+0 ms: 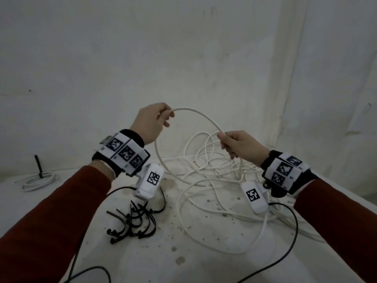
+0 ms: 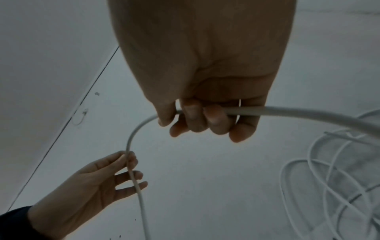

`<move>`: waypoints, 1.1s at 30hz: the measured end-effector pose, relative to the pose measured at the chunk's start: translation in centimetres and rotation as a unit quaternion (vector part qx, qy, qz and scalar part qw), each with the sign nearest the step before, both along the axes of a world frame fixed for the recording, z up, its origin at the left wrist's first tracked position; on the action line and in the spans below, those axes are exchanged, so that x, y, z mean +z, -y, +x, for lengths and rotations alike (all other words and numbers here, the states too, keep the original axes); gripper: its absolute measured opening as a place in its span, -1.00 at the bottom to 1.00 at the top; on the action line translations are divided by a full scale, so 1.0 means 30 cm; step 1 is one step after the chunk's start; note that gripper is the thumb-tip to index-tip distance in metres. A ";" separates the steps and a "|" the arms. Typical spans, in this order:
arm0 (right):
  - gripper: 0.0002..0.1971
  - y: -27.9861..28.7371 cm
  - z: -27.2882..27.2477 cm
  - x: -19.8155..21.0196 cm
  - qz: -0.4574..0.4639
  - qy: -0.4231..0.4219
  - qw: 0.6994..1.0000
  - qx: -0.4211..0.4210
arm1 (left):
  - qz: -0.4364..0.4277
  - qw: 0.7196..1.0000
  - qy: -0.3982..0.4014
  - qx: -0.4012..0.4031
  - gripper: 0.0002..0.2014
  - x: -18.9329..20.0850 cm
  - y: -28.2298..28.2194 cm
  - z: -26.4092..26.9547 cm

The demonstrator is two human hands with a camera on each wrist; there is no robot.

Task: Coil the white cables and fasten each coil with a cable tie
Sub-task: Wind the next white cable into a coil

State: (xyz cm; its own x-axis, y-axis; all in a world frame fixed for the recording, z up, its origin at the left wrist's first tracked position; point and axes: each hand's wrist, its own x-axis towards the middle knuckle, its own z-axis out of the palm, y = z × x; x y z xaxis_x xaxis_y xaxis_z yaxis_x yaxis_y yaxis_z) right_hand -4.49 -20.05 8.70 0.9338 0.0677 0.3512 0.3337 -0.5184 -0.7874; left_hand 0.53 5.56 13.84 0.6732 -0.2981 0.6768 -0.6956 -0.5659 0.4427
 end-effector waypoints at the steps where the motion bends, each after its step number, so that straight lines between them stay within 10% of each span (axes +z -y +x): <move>1: -0.55 0.010 0.001 0.003 -0.007 0.007 1.000 -0.009 | -0.023 1.000 0.005 0.008 -0.80 0.021 -0.019 0.005; 12: -0.51 0.098 0.061 0.009 -0.045 0.039 0.996 -0.066 | -0.291 0.952 -0.094 0.024 -0.70 0.118 -0.209 0.031; 19: -0.62 0.031 0.056 0.155 0.153 0.112 0.980 -0.053 | -0.221 0.963 -0.153 0.032 -0.70 0.011 -0.194 -0.006; 33: -0.72 -0.253 0.053 0.402 -0.083 0.198 0.976 0.027 | -0.108 0.993 -0.028 -0.032 -0.89 0.071 -0.129 -0.125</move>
